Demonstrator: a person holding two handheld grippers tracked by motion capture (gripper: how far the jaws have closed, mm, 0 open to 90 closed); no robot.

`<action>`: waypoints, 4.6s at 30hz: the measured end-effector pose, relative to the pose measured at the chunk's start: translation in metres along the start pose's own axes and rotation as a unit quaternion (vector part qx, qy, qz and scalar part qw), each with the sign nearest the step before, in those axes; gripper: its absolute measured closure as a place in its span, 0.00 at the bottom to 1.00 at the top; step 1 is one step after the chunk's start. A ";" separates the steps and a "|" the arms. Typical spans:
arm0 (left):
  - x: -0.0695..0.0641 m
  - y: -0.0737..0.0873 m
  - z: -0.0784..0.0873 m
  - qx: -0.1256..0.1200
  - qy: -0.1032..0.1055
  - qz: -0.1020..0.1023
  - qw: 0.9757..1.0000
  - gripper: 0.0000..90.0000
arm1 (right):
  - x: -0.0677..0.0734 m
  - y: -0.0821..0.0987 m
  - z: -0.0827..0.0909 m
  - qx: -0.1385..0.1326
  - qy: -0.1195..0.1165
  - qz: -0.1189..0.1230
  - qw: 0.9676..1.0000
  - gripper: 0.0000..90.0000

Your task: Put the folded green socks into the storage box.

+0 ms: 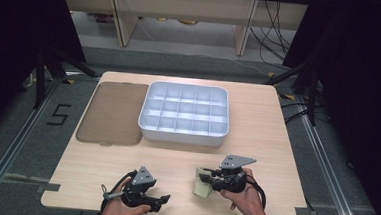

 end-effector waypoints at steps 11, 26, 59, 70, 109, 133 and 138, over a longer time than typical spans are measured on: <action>0.005 0.003 -0.001 0.010 -0.013 -0.006 1.000 0.29 | -0.014 -0.011 0.015 -0.025 0.020 0.000 0.999 0.81; 0.005 0.005 -0.006 0.015 -0.017 -0.016 1.000 0.25 | -0.032 -0.035 0.031 -0.050 0.048 -0.003 0.998 0.81; 0.009 0.006 -0.007 0.017 -0.033 -0.027 0.999 0.24 | -0.078 -0.106 0.027 -0.049 0.121 0.005 0.991 0.81; 0.008 0.007 -0.006 0.018 -0.032 -0.026 0.999 0.24 | -0.089 -0.123 0.022 -0.057 0.132 0.011 0.990 0.81; 0.007 0.007 -0.004 0.019 -0.028 -0.025 0.999 0.24 | -0.129 -0.119 -0.012 0.004 0.205 0.035 0.978 0.81; 0.008 0.006 -0.001 0.016 -0.022 -0.021 0.999 0.24 | -0.124 -0.096 -0.037 0.052 0.224 0.095 0.969 0.80; 0.008 0.006 -0.002 0.014 -0.029 -0.015 0.999 0.24 | -0.122 -0.094 -0.037 0.052 0.220 0.108 0.968 0.77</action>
Point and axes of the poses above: each handheld gripper's, and its own axes: z roughly backward along the jaws, y roughly out of its underside, x roughly to its left, the point moved 5 cm from there along -z, roughly forward along the jaws, and after that the axes turned 3 degrees about -z, right-handed, at the moved point
